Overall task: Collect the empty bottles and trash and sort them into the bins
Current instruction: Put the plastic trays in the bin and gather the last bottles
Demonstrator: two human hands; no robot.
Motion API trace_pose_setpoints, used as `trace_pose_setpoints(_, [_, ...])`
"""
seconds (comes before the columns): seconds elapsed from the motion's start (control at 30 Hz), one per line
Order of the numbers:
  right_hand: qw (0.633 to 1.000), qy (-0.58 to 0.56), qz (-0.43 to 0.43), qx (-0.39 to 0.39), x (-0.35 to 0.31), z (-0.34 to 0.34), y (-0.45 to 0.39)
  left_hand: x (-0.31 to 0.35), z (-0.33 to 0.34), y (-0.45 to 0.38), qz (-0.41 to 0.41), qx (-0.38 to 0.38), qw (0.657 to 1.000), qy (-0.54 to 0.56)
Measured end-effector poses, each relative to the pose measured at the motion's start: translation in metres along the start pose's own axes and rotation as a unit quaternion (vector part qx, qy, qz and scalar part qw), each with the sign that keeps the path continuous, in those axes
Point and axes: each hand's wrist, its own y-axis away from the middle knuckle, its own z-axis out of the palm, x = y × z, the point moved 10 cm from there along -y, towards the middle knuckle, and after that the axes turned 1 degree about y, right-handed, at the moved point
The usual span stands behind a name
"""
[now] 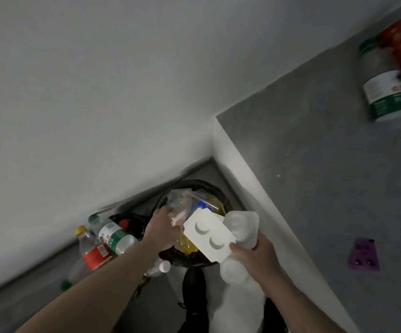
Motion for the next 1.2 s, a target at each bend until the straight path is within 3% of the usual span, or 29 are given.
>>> trace_pose_setpoints(0.2, [0.996, 0.054, 0.055, -0.037, -0.002, 0.073, -0.060, -0.018, -0.046, 0.017, 0.038, 0.065, 0.995, 0.070])
trace_pose_setpoints(0.33, [0.995, 0.055, 0.072, -0.045, -0.001, 0.087, -0.065, -0.003, -0.059, 0.037, 0.111, 0.105, 0.988, 0.040])
trace_pose_setpoints(0.5, [0.996, 0.077, -0.018, 0.035, 0.012, 0.052, -0.038, 0.025, -0.009, 0.059, 0.177, 0.012, 0.983, -0.054])
trace_pose_setpoints(0.63, [0.987, 0.154, 0.014, 0.041, 0.089, 0.020, -0.023, 0.045, 0.029, 0.066, 0.209, -0.007, 0.972, -0.109])
trace_pose_setpoints(0.8, [0.941, 0.321, 0.090, -0.063, 0.228, 0.006, -0.048, 0.077, 0.081, 0.084, 0.300, 0.021, 0.951, -0.071])
trace_pose_setpoints(0.9, [0.919, 0.363, 0.126, -0.093, 0.295, 0.007, -0.082, 0.092, 0.116, 0.088, 0.366, 0.039, 0.929, -0.044])
trace_pose_setpoints(1.07, [0.933, 0.295, 0.186, -0.090, 0.386, 0.019, -0.159, 0.086, 0.159, 0.077, 0.392, 0.047, 0.919, 0.002])
trace_pose_setpoints(1.2, [0.964, 0.146, 0.218, -0.036, 0.412, 0.024, -0.196, 0.070, 0.180, 0.071, 0.375, 0.024, 0.925, 0.057])
